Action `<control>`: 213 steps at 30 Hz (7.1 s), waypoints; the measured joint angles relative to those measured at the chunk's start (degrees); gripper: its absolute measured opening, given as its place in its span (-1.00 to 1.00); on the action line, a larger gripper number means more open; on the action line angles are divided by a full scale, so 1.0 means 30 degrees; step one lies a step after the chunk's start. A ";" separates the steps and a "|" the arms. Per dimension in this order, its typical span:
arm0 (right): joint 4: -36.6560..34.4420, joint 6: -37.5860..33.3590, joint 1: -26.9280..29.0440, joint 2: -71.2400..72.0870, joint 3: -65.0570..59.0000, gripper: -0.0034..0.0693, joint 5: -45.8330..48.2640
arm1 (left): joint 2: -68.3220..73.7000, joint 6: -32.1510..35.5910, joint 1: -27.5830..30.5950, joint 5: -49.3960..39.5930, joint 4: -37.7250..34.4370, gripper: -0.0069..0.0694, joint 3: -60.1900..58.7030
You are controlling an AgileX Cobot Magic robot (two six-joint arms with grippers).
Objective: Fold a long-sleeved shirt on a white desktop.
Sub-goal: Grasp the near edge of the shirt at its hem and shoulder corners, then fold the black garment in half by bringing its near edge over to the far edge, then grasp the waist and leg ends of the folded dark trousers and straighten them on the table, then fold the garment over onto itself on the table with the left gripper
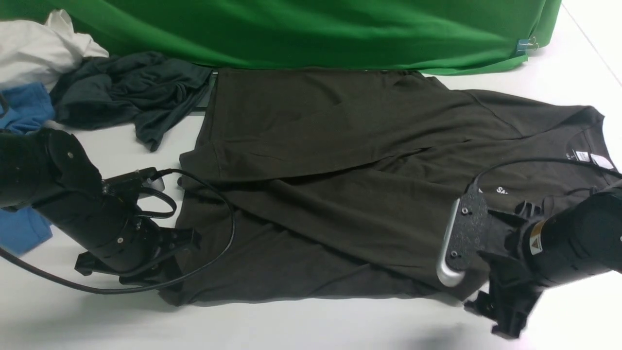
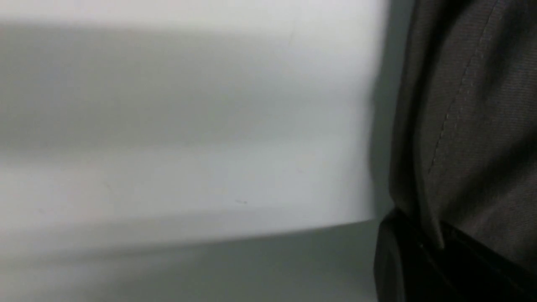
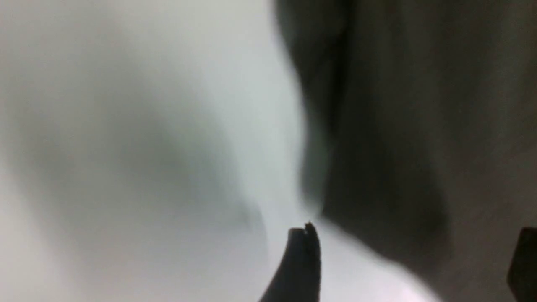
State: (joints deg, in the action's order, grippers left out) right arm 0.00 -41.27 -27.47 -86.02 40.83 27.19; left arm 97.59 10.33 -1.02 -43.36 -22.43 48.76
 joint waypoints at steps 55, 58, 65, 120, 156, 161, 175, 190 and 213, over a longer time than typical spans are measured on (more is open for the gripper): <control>0.0000 0.0761 0.0824 0.2869 0.4611 -0.76 0.7173 | -0.7197 -0.0126 -0.0036 -0.1314 0.0566 -0.74 0.1864; 0.0000 -0.0208 0.1782 0.1840 0.6571 -0.76 0.7254 | -0.6144 -0.0203 -0.0036 -0.1393 0.0747 -0.74 0.3755; 0.0106 -0.2009 0.3432 -0.2645 1.2014 -0.76 0.7160 | -0.1177 -0.0219 -0.0036 -0.1661 0.0971 -0.74 1.0016; 0.0000 1.5136 0.4937 0.0131 1.0601 0.70 0.4283 | 0.2892 0.1651 0.2138 0.4382 -0.9323 1.00 0.4165; 0.0000 1.4614 0.4937 0.5140 0.9327 -0.82 0.7780 | 0.2702 0.7014 0.1046 0.5495 -1.0726 -0.51 0.4132; 0.0000 1.4614 0.4937 0.7069 0.8437 -0.86 0.7765 | 0.0674 0.6971 0.1046 0.7573 -1.0287 -0.51 0.1524; 0.0000 1.4596 0.4937 0.8036 0.8288 -0.86 0.5805 | -0.0417 0.6944 0.3462 0.7422 -1.0982 -0.51 0.1356; 0.0000 1.4596 0.4937 0.8036 0.8288 -0.85 0.5213 | 0.4743 0.6975 -0.5782 0.5421 -1.1034 -0.51 1.7648; -0.0113 1.4720 0.4937 0.8036 0.8288 -0.72 0.5606 | 1.6206 0.4395 -1.3421 0.0391 -0.9060 0.85 3.1643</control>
State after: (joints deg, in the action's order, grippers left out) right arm -0.34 2.89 -12.66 -61.92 65.69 44.01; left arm 146.20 23.51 -41.28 -42.18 -49.61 143.68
